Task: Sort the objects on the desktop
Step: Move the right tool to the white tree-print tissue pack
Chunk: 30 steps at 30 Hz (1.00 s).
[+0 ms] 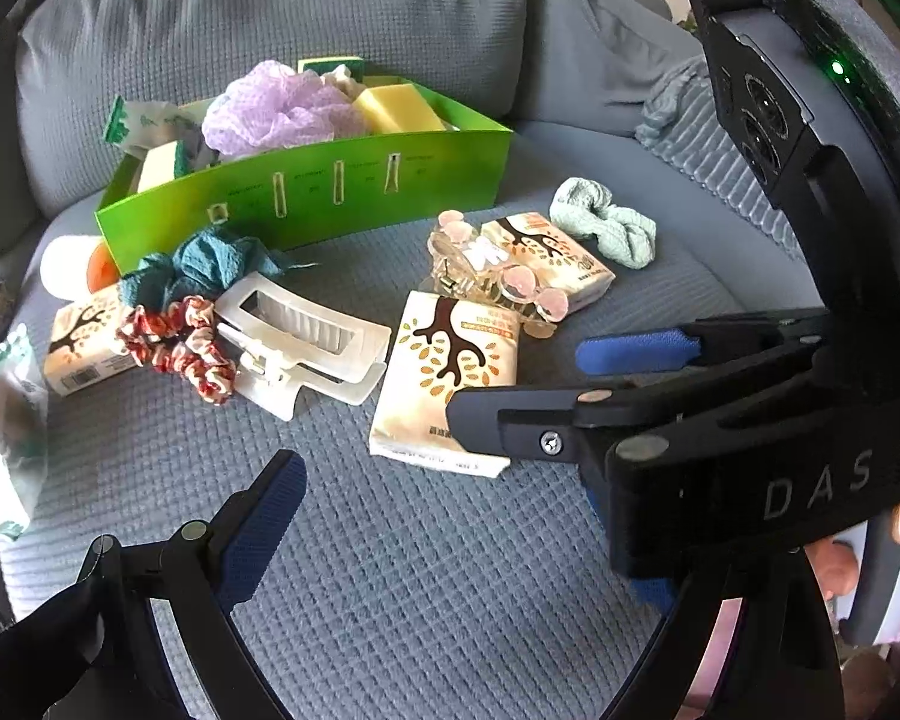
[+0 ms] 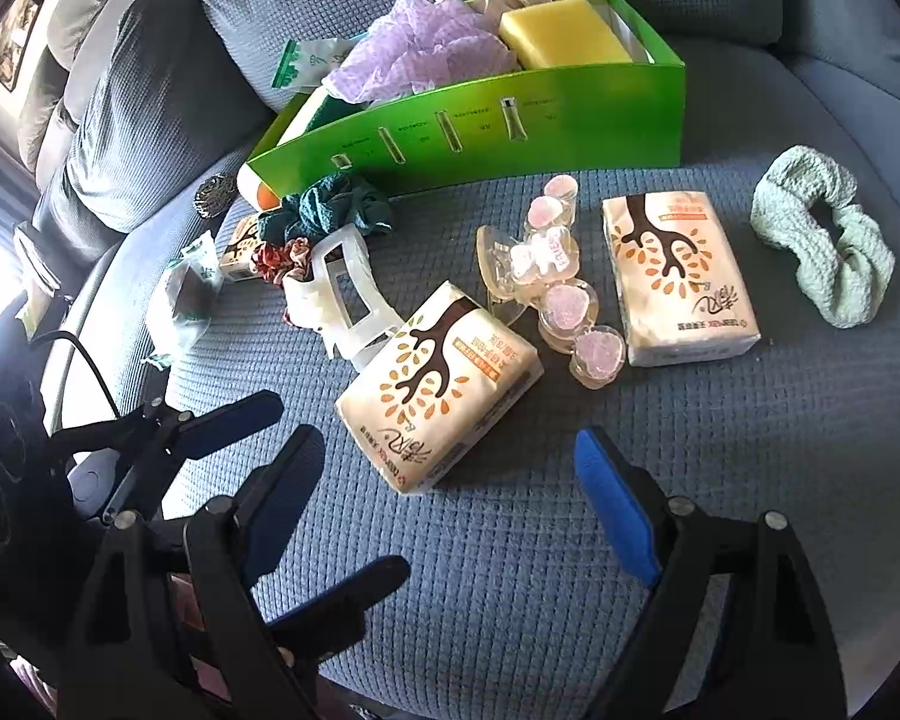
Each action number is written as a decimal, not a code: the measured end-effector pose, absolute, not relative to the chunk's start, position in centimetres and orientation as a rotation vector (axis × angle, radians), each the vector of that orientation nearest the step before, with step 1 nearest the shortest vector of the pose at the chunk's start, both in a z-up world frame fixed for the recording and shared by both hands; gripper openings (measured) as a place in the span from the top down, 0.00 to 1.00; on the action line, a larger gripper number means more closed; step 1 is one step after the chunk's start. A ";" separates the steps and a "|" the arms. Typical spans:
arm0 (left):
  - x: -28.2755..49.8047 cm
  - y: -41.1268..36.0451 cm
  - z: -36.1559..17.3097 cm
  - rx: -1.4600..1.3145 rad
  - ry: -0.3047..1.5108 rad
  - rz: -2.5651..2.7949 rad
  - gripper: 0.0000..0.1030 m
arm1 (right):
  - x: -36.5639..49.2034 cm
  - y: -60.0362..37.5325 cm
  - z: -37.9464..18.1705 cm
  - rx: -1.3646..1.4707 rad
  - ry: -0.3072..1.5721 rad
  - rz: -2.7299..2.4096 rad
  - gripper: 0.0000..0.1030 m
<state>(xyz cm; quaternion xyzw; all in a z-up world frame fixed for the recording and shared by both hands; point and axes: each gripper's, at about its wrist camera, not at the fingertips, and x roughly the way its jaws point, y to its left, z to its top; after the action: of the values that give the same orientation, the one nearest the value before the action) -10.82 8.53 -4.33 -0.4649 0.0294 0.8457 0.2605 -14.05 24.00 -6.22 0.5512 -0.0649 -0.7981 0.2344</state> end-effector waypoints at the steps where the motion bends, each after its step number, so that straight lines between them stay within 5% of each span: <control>1: -11.0 8.6 -4.5 -1.262 0.073 2.291 0.08 | -14.1 24.0 -6.3 1.514 -0.185 -2.186 0.17; 22: -12.8 9.1 -6.3 -1.290 0.059 2.270 0.08 | -15.7 23.0 -7.5 1.519 -0.168 -2.193 0.15; 30: -13.0 9.0 -6.4 -1.271 0.018 2.261 0.08 | -15.7 22.7 -7.6 1.497 -0.120 -2.225 0.23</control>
<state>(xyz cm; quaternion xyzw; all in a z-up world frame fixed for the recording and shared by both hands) -13.02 8.98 -6.41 -0.4717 0.0065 0.8392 0.2705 -15.65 22.67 -7.63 0.5432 -0.0434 -0.8073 0.2267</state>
